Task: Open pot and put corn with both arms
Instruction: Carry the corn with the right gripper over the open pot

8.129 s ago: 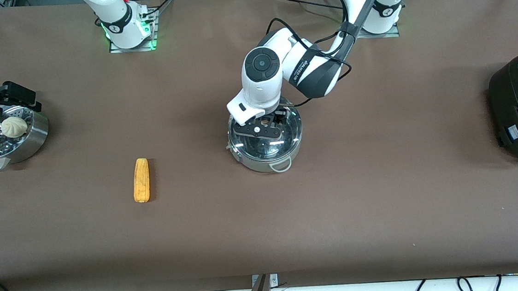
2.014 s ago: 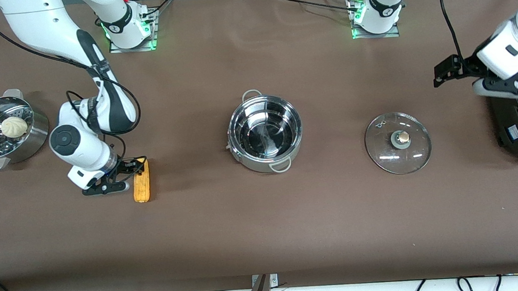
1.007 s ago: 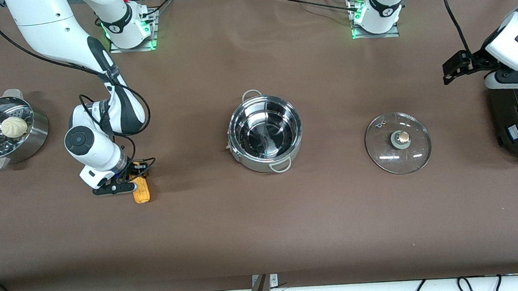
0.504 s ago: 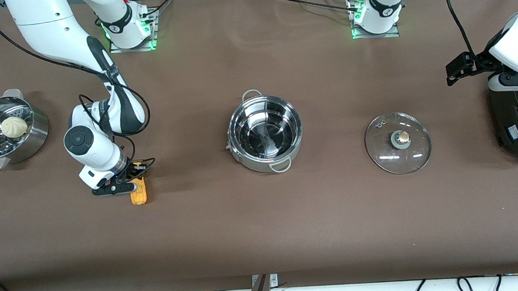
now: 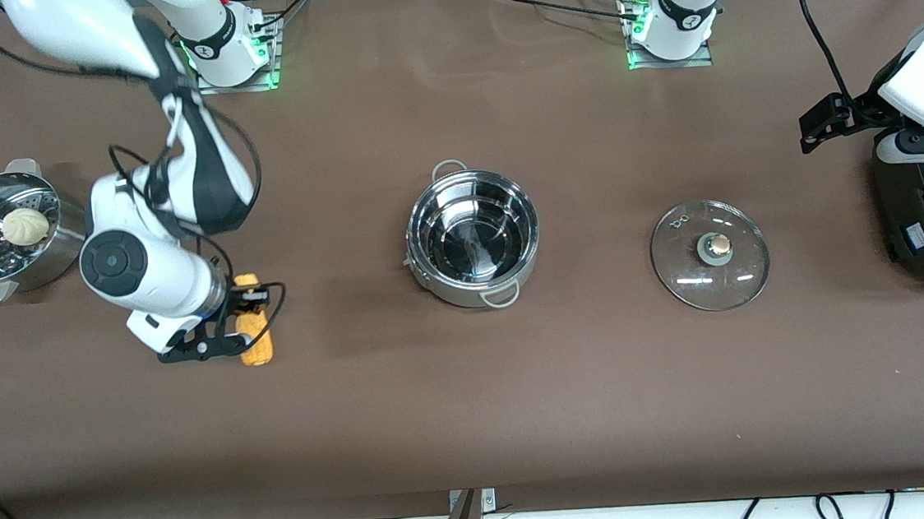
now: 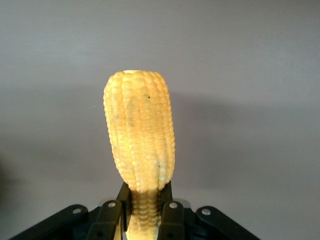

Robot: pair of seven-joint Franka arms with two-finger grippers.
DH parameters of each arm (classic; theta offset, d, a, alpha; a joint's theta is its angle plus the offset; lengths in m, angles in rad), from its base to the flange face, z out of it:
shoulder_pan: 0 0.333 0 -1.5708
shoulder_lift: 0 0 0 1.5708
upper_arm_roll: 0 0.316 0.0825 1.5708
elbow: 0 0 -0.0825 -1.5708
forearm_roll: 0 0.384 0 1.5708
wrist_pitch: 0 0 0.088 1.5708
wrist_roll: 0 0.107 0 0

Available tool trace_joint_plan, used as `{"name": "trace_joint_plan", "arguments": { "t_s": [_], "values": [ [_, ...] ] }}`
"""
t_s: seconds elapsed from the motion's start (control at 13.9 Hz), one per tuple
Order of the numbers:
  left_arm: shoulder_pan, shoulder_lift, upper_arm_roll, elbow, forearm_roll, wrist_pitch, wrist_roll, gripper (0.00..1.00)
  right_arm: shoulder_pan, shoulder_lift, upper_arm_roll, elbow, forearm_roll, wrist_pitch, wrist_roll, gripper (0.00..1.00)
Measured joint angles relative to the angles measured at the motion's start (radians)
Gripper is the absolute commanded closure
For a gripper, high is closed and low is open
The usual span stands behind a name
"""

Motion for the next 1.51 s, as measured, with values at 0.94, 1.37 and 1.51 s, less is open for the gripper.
{"name": "trace_joint_plan", "arguments": {
  "t_s": [0.94, 1.37, 1.51],
  "values": [
    [-0.001, 0.000, -0.007, 0.000, 0.000, -0.011, 0.000, 0.00, 0.502, 0.079, 0.027, 0.113, 0.027, 0.100, 0.762, 0.70],
    [-0.001, 0.000, -0.007, 0.000, 0.000, -0.017, 0.000, 0.00, 0.515, 0.129, 0.021, 0.118, 0.027, 0.149, 0.792, 0.45],
    [-0.001, 0.000, -0.007, 0.000, 0.000, -0.017, 0.000, 0.00, 0.515, 0.129, 0.021, 0.125, 0.027, 0.149, 0.794, 0.00]
  ]
}}
